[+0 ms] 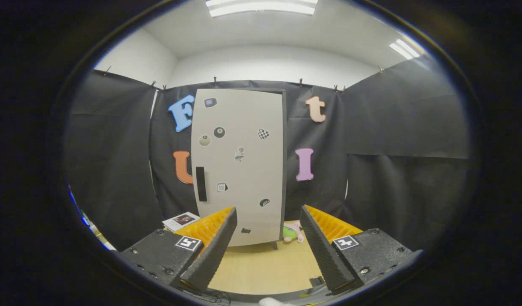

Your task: Open the shoe cabinet door, grab the shoes and put them into the shoe cabinet, then close the shoe cabinet door.

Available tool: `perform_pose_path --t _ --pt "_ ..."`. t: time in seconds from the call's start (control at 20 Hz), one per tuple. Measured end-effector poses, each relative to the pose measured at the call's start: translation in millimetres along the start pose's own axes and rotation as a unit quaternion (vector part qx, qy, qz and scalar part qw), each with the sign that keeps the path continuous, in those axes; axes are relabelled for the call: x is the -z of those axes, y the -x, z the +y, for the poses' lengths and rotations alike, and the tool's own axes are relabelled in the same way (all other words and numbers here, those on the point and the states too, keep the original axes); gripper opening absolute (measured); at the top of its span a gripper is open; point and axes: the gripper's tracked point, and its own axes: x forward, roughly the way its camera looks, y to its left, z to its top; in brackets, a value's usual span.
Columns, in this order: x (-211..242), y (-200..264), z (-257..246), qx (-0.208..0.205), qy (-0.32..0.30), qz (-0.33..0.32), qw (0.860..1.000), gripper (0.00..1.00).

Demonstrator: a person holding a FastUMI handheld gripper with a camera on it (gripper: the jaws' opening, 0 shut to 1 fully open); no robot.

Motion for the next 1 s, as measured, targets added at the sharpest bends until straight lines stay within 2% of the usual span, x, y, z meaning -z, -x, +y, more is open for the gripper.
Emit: perform_pose_path --t 1.0 --pt "5.6 -21.9 -5.6 0.002 -0.004 0.01 1.0 0.98"
